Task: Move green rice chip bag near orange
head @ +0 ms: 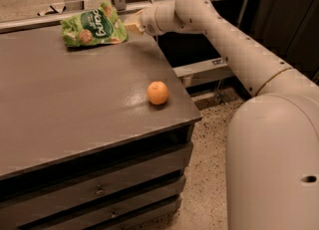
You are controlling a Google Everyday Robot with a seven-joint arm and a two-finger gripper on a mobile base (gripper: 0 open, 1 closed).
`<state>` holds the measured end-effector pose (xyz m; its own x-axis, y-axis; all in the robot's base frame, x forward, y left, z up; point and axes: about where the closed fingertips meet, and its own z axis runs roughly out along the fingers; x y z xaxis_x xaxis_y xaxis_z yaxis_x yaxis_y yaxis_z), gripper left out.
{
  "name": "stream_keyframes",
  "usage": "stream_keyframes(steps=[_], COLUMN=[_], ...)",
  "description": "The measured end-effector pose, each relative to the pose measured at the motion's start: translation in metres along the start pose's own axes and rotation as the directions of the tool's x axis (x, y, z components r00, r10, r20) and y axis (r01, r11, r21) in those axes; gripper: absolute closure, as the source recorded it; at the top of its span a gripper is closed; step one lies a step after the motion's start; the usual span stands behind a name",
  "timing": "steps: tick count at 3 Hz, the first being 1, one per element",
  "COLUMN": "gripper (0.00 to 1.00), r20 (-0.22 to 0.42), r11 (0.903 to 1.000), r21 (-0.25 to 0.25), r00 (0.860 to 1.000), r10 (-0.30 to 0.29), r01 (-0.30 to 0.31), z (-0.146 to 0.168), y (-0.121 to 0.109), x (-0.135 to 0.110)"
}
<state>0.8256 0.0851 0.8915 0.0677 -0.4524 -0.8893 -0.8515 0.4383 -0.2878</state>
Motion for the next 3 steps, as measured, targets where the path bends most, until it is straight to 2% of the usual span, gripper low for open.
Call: stream_keyframes(steps=[1, 2, 3], gripper=[0.12, 0.0, 0.0], r20=[0.025, 0.023, 0.018], r11=[0.9994, 0.9987, 0.9976], r21=[0.015, 0.006, -0.015], r00=[0.999, 0.998, 0.998], r10=[0.03, 0.05, 0.068], r01=[-0.03, -0.05, -0.067], z=[0.005, 0.016, 0.03], y=[-0.015, -0.021, -0.019], x=[0.004, 0.004, 0.004])
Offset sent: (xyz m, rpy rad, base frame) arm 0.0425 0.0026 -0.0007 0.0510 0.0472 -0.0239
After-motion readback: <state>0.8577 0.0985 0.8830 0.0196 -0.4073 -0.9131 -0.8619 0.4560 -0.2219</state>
